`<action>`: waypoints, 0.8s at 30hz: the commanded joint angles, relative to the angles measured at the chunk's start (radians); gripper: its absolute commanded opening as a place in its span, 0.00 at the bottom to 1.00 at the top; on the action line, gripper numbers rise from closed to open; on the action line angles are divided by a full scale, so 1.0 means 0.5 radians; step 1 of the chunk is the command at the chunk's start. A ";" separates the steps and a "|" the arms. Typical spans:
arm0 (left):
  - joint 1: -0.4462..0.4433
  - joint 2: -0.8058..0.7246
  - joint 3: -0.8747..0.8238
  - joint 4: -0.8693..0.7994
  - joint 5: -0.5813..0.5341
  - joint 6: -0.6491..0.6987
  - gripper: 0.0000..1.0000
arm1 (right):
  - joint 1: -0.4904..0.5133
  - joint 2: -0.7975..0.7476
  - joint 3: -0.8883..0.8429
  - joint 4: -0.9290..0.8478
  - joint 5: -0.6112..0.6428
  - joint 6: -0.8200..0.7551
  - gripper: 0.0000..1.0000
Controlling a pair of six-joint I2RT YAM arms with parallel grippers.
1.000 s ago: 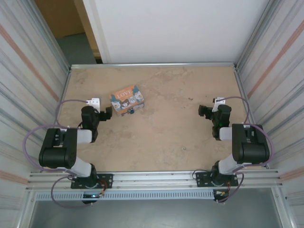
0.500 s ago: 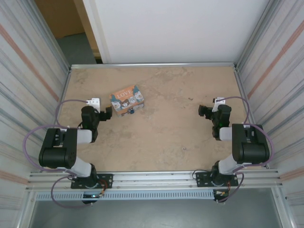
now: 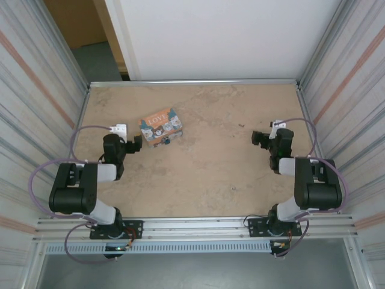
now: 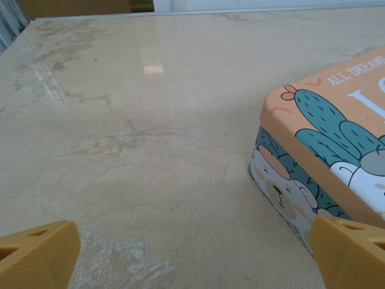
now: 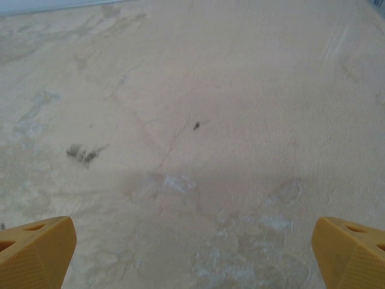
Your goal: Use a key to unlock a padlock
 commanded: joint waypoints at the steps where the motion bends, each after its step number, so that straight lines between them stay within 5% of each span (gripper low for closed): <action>1: -0.030 -0.162 0.106 -0.222 -0.062 0.060 0.99 | -0.033 -0.169 0.110 -0.284 -0.042 0.064 1.00; 9: -0.060 -0.573 0.192 -0.665 -0.068 -0.088 0.99 | -0.097 -0.514 0.220 -0.768 -0.222 0.299 1.00; 18: -0.060 -0.758 0.529 -1.465 -0.022 -0.679 0.99 | -0.095 -0.688 0.444 -1.350 -0.559 0.586 1.00; 24: -0.049 -0.785 0.575 -1.629 0.150 -1.063 0.99 | -0.003 -0.603 0.590 -1.590 -0.717 0.679 1.00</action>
